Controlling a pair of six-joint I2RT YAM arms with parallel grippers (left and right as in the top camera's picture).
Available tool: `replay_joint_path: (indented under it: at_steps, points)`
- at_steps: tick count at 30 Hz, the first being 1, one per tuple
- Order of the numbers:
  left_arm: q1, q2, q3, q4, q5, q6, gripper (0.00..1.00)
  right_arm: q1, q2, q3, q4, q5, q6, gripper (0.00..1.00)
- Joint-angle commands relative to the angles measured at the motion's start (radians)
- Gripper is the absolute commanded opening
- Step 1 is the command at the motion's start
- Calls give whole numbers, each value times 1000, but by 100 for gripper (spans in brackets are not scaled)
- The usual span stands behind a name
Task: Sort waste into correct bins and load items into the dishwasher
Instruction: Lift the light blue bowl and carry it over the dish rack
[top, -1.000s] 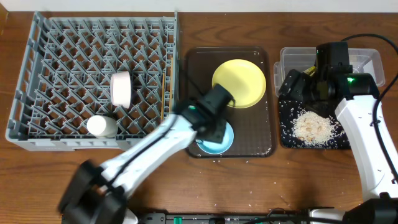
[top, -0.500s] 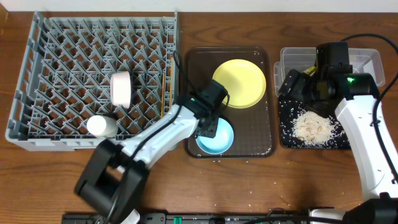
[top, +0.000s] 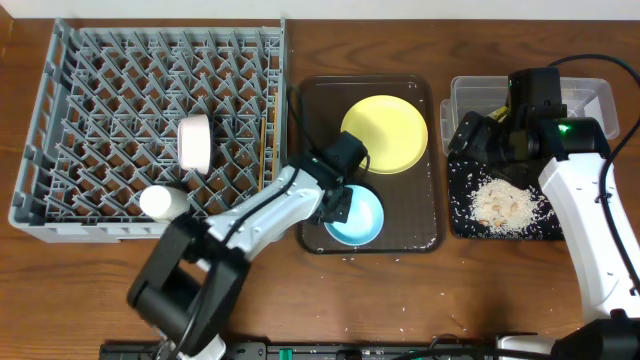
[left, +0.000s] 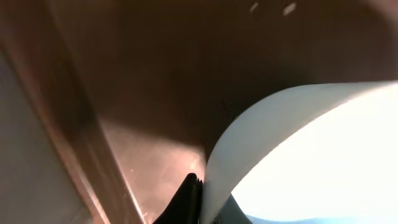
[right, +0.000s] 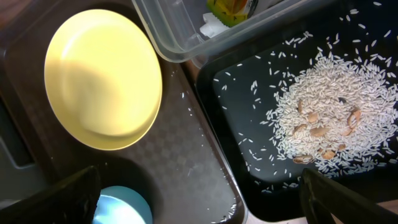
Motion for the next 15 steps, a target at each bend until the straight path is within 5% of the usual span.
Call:
replay_joint_path:
  at_steps: [1,8,15]
  points:
    - [8,-120,31,-8,-6,34,7,-8,-16,1,-1,-3,6,99]
    - [132,-362,55,-104,-211,63,8,-8,-16,1,-1,-3,6,99]
    - [348,-599,55,-133,-778,219,7,-8,-16,1,-1,-3,6,99]
